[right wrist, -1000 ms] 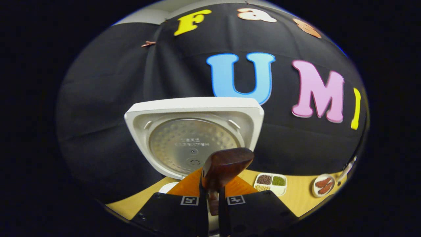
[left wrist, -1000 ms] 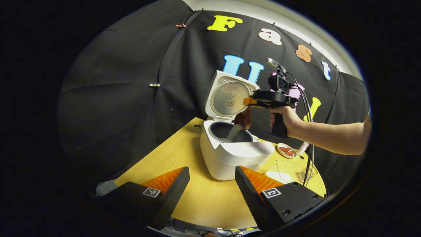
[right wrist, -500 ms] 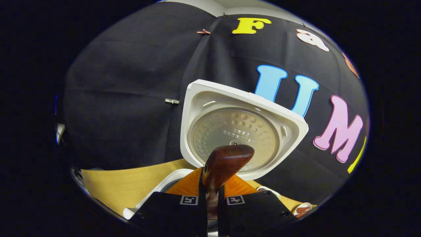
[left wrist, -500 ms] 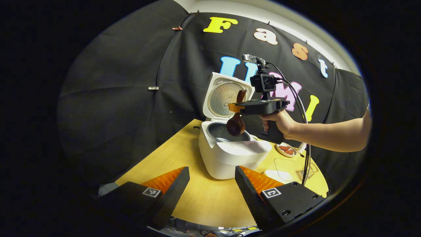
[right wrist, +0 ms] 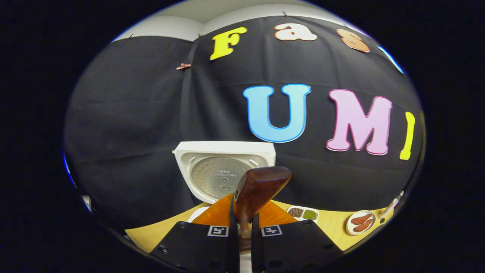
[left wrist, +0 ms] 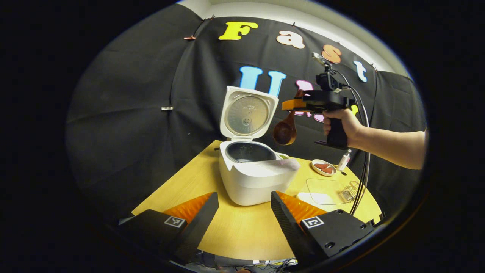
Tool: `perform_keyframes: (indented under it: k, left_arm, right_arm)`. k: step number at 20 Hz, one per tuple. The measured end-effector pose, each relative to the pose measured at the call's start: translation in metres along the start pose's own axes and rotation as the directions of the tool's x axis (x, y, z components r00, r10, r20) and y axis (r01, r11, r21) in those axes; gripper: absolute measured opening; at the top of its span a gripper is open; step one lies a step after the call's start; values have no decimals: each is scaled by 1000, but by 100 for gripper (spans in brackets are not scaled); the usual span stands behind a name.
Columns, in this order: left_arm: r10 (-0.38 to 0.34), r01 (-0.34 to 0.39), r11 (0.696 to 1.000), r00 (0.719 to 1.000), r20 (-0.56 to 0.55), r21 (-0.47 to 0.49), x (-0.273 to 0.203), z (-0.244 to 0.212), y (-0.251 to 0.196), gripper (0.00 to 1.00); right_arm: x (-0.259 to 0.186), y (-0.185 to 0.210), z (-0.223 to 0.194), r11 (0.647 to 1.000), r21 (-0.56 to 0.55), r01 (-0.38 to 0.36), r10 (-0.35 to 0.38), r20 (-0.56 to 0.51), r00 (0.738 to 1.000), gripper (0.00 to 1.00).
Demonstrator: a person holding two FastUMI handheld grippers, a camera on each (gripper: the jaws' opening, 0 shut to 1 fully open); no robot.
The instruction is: Close the left gripper, press the button to open the rice cooker; take a wooden spoon from the chopstick holder with the right hand, scoop a spoonful of rice and pour it into the rice cooker, then put the wooden spoon back into the chopstick holder.
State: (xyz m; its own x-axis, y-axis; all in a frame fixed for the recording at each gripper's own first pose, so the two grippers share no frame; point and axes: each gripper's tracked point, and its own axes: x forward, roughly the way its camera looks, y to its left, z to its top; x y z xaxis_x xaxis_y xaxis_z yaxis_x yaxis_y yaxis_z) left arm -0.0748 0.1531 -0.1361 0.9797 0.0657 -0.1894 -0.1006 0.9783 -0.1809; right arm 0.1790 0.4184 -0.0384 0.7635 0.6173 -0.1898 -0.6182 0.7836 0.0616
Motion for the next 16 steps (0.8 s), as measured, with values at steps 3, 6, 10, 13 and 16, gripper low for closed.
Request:
perform_keyframes:
  k: [3,6,10,13,16]
  left_arm:
    - [-16,16,1000,1000,10,9,5,6,-27,96]
    - [-39,39,999,999,14,28,11,9,-61,96]
    - [-55,55,997,998,0,46,23,8,-102,96]
    - [-72,72,996,997,-4,54,32,11,-132,96]
    - [-76,76,995,997,-7,59,43,12,-153,96]
  right_arm:
    - [-43,-51,19,996,62,58,-61,37,997,16]
    - [-87,-110,22,987,87,138,-143,54,988,16]
    - [-140,-184,2,954,173,245,-253,28,967,16]
    - [-176,-241,-13,927,192,322,-329,7,944,16]
    - [-203,-290,-27,895,232,382,-388,-21,921,16]
